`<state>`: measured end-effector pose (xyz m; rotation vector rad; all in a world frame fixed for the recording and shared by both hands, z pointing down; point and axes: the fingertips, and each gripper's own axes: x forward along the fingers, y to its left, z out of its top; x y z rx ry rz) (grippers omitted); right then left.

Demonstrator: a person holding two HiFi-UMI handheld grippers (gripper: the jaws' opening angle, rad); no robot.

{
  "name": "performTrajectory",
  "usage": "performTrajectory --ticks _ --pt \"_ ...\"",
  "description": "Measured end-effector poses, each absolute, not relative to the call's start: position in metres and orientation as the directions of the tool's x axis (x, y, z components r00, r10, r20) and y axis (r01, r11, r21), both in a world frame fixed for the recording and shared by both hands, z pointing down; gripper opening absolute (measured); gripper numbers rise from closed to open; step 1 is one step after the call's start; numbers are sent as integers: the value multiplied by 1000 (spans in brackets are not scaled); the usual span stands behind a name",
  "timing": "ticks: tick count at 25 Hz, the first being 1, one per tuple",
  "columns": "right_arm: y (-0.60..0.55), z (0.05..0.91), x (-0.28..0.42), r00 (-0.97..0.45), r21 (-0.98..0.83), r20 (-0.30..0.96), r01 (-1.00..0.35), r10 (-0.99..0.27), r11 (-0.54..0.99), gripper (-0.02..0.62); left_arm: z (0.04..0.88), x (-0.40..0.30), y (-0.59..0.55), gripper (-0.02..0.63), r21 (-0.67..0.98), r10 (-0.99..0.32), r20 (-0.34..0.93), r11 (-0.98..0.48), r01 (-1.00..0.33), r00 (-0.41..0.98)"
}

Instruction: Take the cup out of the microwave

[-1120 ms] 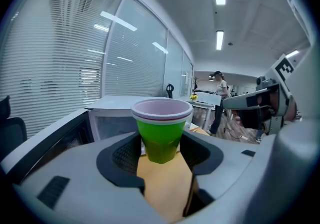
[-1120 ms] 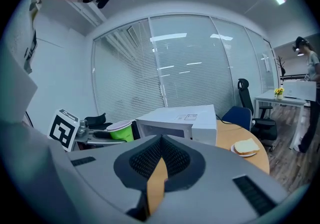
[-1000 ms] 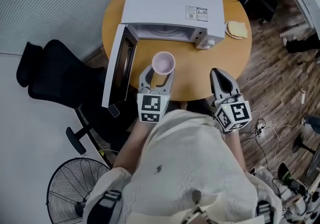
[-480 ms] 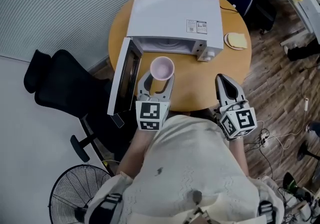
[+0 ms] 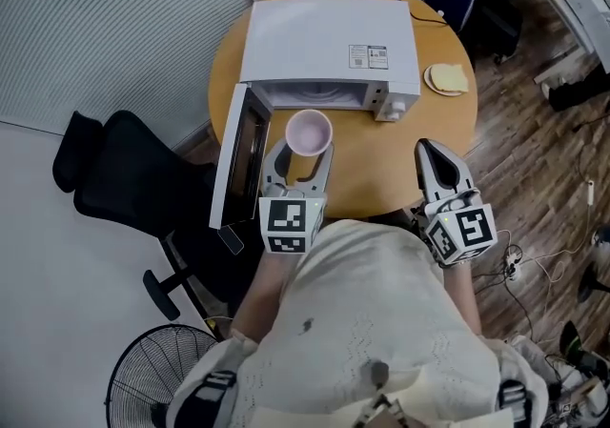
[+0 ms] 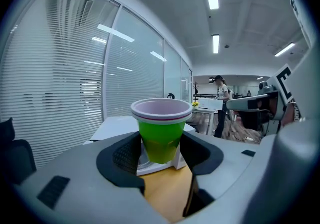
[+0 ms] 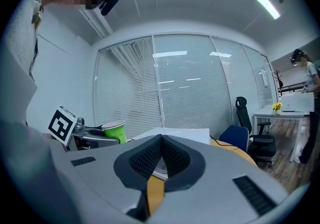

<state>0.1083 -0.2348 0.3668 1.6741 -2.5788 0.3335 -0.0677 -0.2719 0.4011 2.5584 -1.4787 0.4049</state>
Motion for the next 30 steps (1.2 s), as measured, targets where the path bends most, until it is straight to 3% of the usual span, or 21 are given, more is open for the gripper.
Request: performTrajectory --ticks 30 --pt "-226 375 103 -423 -129 186 -905 -887 405 6 414 -69 -266 265 7 -819 323 -498 -867 473"
